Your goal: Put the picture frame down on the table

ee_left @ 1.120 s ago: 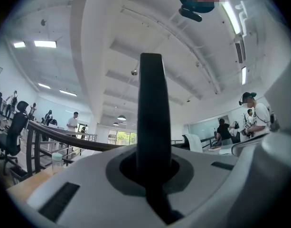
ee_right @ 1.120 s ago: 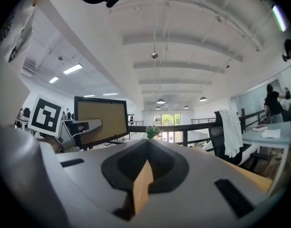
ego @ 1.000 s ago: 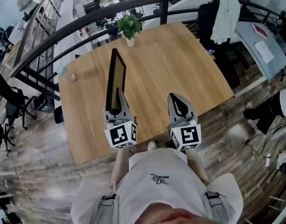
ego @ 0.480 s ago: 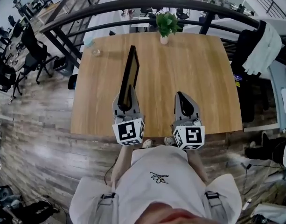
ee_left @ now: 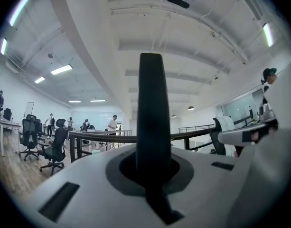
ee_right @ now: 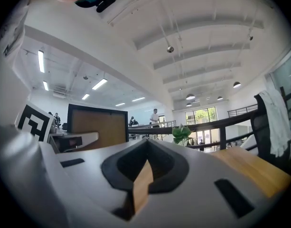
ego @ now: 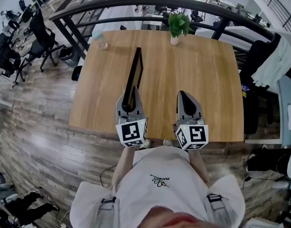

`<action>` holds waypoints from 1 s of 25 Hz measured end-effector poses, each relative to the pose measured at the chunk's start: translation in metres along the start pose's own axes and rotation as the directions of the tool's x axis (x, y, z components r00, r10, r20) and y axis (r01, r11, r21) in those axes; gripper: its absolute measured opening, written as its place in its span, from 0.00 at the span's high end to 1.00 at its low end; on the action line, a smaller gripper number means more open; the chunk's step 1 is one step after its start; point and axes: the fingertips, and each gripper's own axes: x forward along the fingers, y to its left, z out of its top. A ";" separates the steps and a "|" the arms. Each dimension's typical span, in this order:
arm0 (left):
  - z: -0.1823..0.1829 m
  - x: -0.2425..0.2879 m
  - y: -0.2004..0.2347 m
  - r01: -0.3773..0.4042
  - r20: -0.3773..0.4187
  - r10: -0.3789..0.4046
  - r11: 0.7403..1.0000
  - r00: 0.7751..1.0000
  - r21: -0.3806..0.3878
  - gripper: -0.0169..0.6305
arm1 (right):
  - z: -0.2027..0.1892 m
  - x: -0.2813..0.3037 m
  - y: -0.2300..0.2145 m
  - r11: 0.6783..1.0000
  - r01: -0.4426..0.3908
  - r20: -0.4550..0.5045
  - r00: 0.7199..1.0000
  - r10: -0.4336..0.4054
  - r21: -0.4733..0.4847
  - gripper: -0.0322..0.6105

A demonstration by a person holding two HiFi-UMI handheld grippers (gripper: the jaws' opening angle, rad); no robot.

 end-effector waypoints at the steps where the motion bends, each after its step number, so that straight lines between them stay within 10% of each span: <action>1: -0.001 0.000 0.001 -0.004 -0.005 0.005 1.000 1.000 0.014 0.94 | -0.001 0.001 0.000 1.000 -0.003 -0.001 1.000 0.003 0.002 0.94; 6: -0.007 0.014 -0.001 0.009 -0.035 -0.003 0.985 0.999 0.170 0.94 | -0.005 0.006 0.001 1.000 -0.015 -0.020 1.000 0.015 0.004 0.94; 11: -0.030 0.035 -0.002 0.062 -0.135 -0.007 0.910 0.991 0.409 0.94 | -0.016 0.008 -0.001 1.000 -0.013 -0.053 0.998 0.014 0.011 0.94; 17: -0.063 0.067 -0.011 0.212 -0.270 -0.035 0.720 0.962 0.661 0.94 | -0.021 0.002 -0.009 1.000 -0.007 -0.087 0.996 0.007 -0.002 0.94; 25: -0.134 0.091 -0.028 0.431 -0.453 -0.063 0.446 0.889 0.785 0.94 | -0.028 -0.009 -0.020 0.999 0.038 -0.116 0.993 -0.037 0.006 0.94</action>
